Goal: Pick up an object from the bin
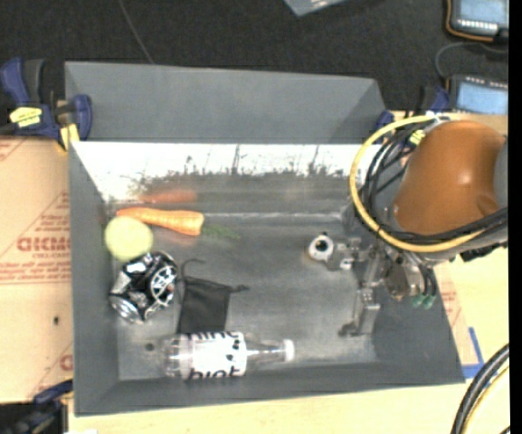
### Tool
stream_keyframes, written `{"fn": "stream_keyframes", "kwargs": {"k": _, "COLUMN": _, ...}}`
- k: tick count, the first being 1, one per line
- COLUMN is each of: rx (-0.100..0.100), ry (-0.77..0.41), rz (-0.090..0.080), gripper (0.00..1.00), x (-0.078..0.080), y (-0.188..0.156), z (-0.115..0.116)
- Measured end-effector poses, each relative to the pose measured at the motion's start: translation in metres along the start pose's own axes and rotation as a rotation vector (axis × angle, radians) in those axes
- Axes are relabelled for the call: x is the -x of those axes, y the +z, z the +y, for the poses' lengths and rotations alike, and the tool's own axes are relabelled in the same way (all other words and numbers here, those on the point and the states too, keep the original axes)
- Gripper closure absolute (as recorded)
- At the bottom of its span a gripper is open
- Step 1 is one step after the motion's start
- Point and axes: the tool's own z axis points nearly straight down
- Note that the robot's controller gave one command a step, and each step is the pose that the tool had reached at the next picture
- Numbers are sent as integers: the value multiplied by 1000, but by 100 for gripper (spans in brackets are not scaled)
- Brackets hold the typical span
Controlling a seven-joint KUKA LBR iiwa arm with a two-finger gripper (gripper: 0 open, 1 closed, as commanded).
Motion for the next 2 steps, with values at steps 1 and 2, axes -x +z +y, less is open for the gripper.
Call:
{"fn": "stream_keyframes", "kwargs": {"k": 1, "rx": -1, "ry": -3, "rz": -8, "gripper": 0, "x": 2, "y": -4, "z": 0}}
{"fn": "stream_keyframes", "kwargs": {"k": 2, "rx": 0, "ry": -14, "rz": -9, "gripper": 0, "x": 3, "y": 46, "z": 68}}
